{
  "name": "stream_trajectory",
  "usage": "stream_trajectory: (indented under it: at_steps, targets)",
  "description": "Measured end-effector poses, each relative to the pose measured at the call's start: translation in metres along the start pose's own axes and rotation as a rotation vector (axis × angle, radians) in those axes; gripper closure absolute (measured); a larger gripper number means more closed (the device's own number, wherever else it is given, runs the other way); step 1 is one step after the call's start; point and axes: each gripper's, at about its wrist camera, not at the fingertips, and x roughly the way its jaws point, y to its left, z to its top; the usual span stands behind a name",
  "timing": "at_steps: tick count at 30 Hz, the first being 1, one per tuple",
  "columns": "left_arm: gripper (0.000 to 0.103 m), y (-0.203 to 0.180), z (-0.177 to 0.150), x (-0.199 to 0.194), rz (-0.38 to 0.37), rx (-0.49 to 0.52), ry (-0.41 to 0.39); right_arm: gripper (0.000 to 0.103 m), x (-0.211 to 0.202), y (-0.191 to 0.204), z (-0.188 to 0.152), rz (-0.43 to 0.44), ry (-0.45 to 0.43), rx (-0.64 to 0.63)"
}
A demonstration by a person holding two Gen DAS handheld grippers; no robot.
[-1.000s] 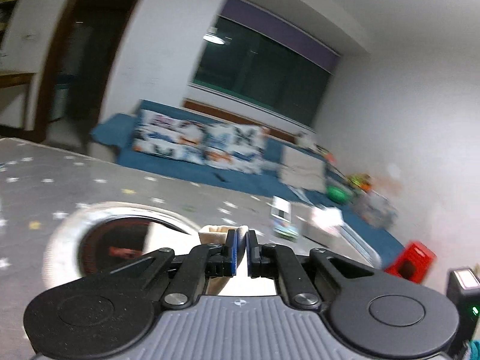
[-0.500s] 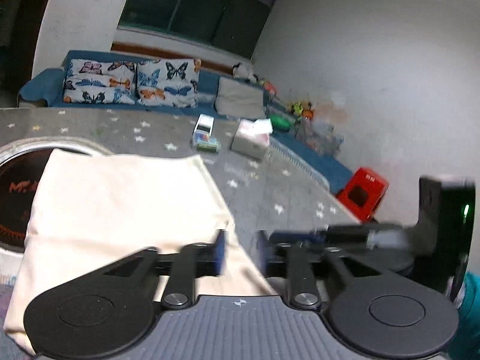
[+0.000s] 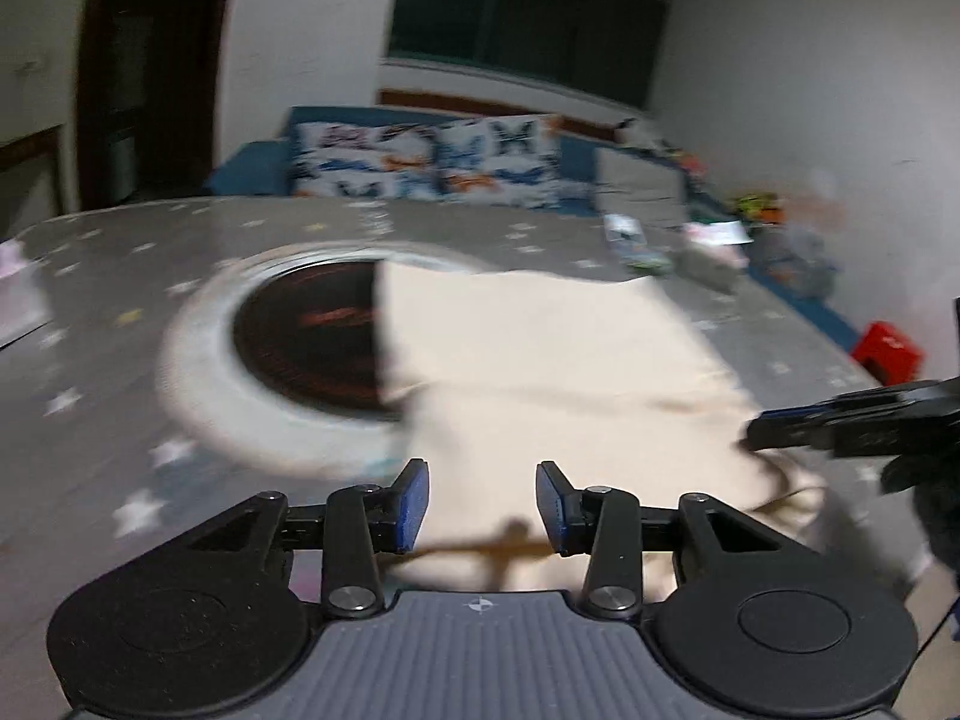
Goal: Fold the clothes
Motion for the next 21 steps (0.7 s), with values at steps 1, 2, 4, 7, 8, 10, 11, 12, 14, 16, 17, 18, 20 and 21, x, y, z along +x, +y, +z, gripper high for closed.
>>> stream_trajectory:
  at_steps: [1, 2, 4, 7, 8, 10, 11, 12, 14, 16, 17, 18, 20, 21]
  targets:
    - [0.059, 0.007, -0.003, -0.003, 0.017, -0.006, 0.004, 0.081, 0.003, 0.001, -0.001, -0.001, 0.009, -0.001]
    - [0.058, 0.012, -0.006, -0.007, 0.030, -0.006, 0.004, 0.081, 0.006, 0.002, -0.001, 0.001, 0.018, 0.001]
    - [0.056, 0.019, -0.012, -0.012, 0.050, -0.004, 0.008, 0.081, 0.009, 0.005, -0.002, 0.005, 0.032, 0.002]
    - [0.056, 0.023, -0.016, -0.008, 0.058, -0.008, 0.024, 0.088, 0.010, 0.010, 0.000, 0.000, 0.037, -0.012]
    - [0.056, 0.023, -0.017, -0.007, 0.056, -0.008, 0.027, 0.092, 0.010, 0.011, 0.000, -0.004, 0.036, -0.016]
    - [0.056, 0.021, -0.019, -0.006, 0.049, -0.004, 0.027, 0.095, 0.007, 0.013, 0.003, -0.010, 0.026, -0.028]
    - [0.056, 0.020, -0.019, -0.006, 0.046, 0.003, 0.022, 0.095, 0.004, 0.015, 0.006, -0.014, 0.018, -0.037]
    - [0.057, 0.018, -0.019, -0.005, 0.043, 0.008, 0.018, 0.096, 0.001, 0.017, 0.009, -0.019, 0.007, -0.049]
    - [0.058, 0.017, -0.019, -0.002, 0.041, 0.011, 0.012, 0.096, -0.005, 0.021, 0.014, -0.025, -0.015, -0.071]
    - [0.058, 0.017, -0.018, 0.000, 0.037, 0.007, 0.012, 0.097, -0.012, 0.027, 0.023, -0.031, -0.043, -0.101]
    - [0.062, 0.017, -0.019, 0.001, 0.038, 0.013, 0.010, 0.097, -0.016, 0.029, 0.027, -0.034, -0.056, -0.114]
    - [0.067, 0.015, -0.019, 0.002, 0.040, 0.029, 0.006, 0.097, -0.020, 0.032, 0.033, -0.038, -0.073, -0.128]
    - [0.080, 0.011, -0.021, 0.002, 0.046, 0.061, 0.000, 0.097, -0.028, 0.037, 0.044, -0.046, -0.105, -0.154]
    - [0.091, 0.008, -0.022, 0.002, 0.053, 0.080, -0.004, 0.097, -0.032, 0.039, 0.048, -0.050, -0.120, -0.167]
